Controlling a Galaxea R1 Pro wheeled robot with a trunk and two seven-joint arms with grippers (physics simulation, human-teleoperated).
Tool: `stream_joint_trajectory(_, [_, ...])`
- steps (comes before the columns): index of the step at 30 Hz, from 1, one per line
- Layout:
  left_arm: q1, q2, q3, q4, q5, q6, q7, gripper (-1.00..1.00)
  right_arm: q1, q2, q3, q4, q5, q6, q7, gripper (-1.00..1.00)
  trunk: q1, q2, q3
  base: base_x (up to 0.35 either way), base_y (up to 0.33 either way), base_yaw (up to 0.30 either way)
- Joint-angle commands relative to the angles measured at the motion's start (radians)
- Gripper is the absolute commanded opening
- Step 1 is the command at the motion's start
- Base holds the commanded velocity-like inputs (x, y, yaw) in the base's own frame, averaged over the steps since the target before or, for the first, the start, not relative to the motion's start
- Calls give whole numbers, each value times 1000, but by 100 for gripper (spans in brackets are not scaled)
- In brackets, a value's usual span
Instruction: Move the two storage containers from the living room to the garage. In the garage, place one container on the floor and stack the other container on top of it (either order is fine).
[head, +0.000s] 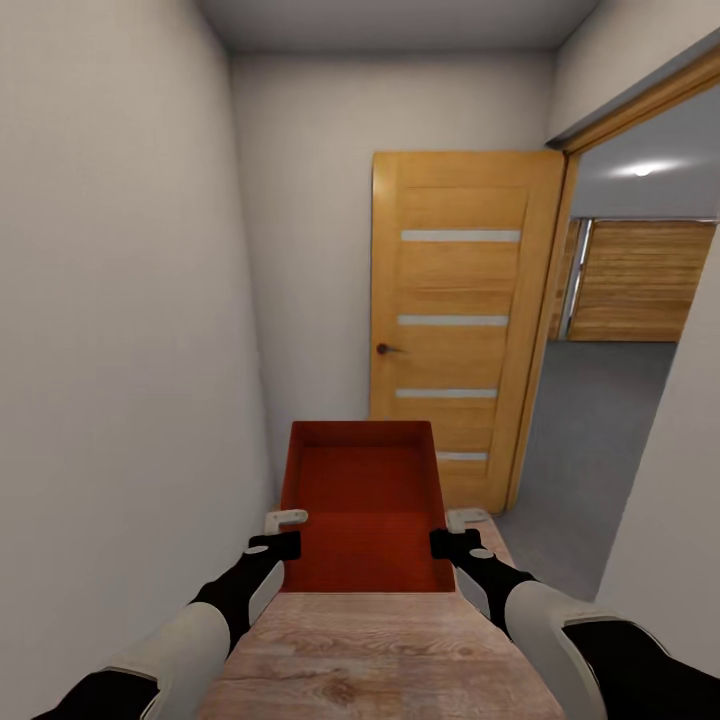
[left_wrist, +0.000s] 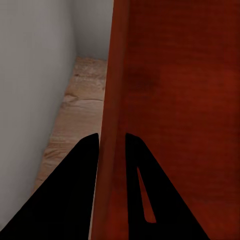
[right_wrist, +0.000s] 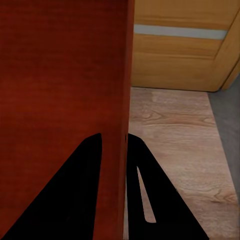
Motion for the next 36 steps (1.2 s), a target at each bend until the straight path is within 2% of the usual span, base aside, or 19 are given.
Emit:
stream_joint_trajectory(1, [-1, 38, 22, -6, -16, -14, 24, -100, 0, -18, -35, 3, -10, -4, -6, -100, 1, -1, -2, 322, 0, 0])
stream_joint_trajectory(14, [-1, 40, 22, -7, -16, -15, 25, -100, -1, -18, -35, 3, -9, -4, -7, -100, 1, -1, -2, 320, 0, 0])
stream_joint_trajectory(19, [-1, 40, 21, -10, -16, -15, 25, -100, 0, -17, -35, 3, -10, -4, -21, -100, 1, -1, -2, 122, 0, -27])
stream_joint_trajectory(25, [-1, 40, 21, -11, -16, -15, 25, -100, 0, -12, -35, 3, -10, -4, -51, -100, 1, -1, -2, 8, 0, -245])
stream_joint_trajectory(36, [-1, 40, 21, -13, -16, -15, 25, -100, 0, -12, -35, 4, -10, -4, -53, -100, 1, -1, -2, 0, 0, -281])
